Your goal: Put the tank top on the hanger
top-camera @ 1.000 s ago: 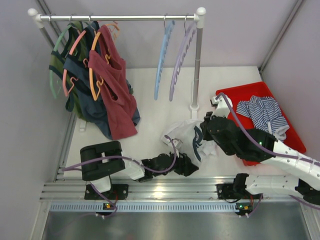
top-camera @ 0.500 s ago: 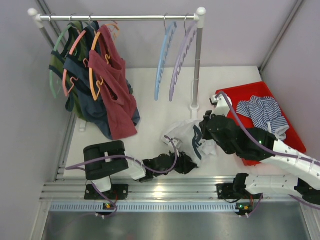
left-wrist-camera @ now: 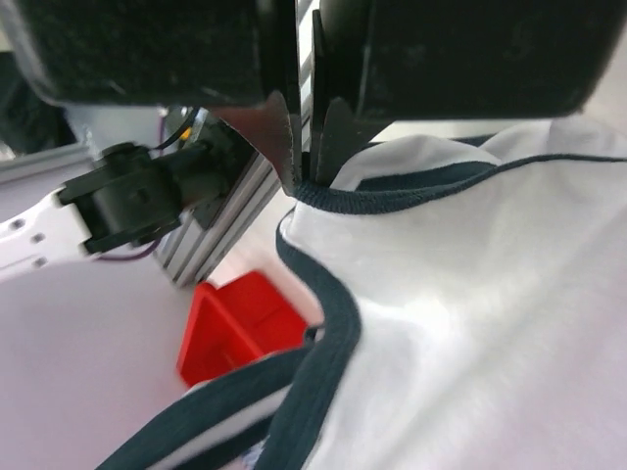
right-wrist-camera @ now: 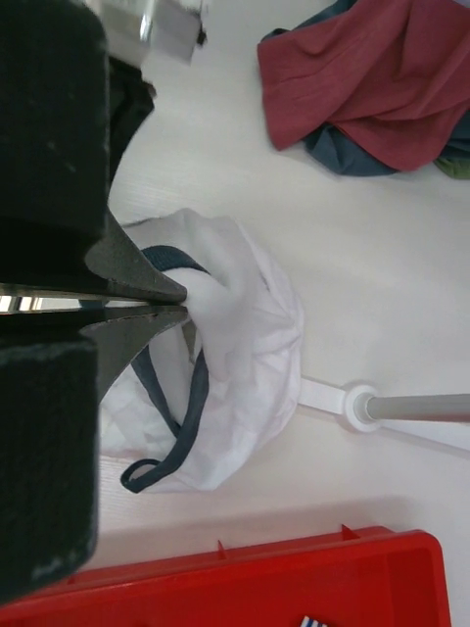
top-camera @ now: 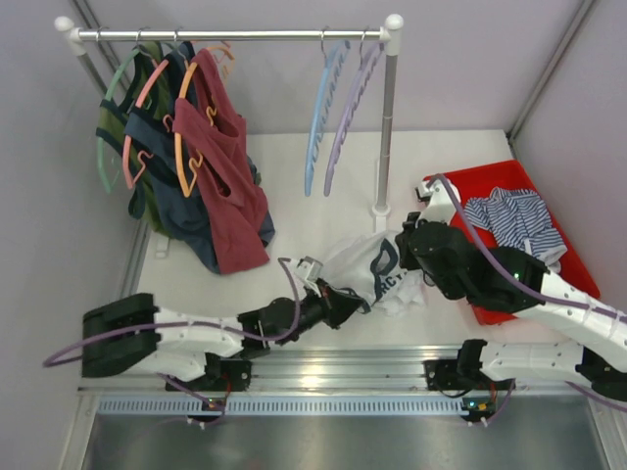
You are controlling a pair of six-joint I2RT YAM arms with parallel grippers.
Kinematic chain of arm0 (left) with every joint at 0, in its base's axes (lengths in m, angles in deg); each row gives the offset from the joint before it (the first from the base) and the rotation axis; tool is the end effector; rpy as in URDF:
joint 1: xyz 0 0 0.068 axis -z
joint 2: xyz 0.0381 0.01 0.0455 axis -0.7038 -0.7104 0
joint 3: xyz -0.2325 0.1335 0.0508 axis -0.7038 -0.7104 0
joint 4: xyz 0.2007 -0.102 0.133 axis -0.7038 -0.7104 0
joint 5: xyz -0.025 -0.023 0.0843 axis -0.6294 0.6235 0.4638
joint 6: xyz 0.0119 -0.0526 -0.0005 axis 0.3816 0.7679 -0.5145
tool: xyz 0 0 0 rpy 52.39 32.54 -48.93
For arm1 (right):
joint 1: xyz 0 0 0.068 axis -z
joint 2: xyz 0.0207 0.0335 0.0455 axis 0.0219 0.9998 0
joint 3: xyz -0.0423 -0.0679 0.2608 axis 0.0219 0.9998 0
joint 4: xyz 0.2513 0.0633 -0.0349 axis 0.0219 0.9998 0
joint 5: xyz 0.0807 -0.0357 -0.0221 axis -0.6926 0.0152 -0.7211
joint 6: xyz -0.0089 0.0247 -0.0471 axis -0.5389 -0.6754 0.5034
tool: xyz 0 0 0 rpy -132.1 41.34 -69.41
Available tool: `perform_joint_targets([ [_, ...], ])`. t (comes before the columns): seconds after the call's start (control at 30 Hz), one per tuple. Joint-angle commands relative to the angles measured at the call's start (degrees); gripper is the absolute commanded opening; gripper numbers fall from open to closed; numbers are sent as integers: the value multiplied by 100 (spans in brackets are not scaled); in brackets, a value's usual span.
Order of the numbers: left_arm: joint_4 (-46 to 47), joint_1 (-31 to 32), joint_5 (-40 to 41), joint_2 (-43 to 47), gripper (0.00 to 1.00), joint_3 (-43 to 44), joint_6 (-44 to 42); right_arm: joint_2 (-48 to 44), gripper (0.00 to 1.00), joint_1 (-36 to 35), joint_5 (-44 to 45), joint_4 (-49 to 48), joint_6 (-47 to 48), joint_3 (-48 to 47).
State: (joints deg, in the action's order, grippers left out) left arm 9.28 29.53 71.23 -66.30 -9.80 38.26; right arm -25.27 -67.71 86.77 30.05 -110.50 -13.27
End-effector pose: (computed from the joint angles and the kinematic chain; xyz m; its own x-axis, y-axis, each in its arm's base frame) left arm 0.0778 -0.2385 0.1866 -0.6051 -0.3213 -0.7284 0.5886 0.4355 -0.6811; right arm 0.0905 0.1465 0.4024 -0.4507 0.0588 -0.8907 -0.2150 0.9613 0.1722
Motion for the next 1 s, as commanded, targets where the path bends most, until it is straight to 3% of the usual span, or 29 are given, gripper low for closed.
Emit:
perform_joint_targets([
  [0.0,-1443,10,646,1521,0,24,-235,-90,0,80,443,256,186,-537],
  [0.17,-4236,10,1567,3848,0,761,-611,-108,0,107,619,389,457,-933],
  [0.27,-5379,18,1894,4433,0,1630,-1042,-29,0,115,707,354,686,-1302],
  [0.43,-6735,10,2291,4101,0,3561,-1902,182,0,115,804,38,1230,-2031],
  [0.73,-7466,18,2264,3038,0,6638,-3256,832,0,115,795,-489,2241,-3859],
  [0.83,-7765,10,2220,2643,0,7430,-3468,1052,0,115,725,-657,2461,-4334],
  [0.97,-8275,18,2299,2369,0,7856,-3303,1246,0,115,778,-491,2402,-4599],
])
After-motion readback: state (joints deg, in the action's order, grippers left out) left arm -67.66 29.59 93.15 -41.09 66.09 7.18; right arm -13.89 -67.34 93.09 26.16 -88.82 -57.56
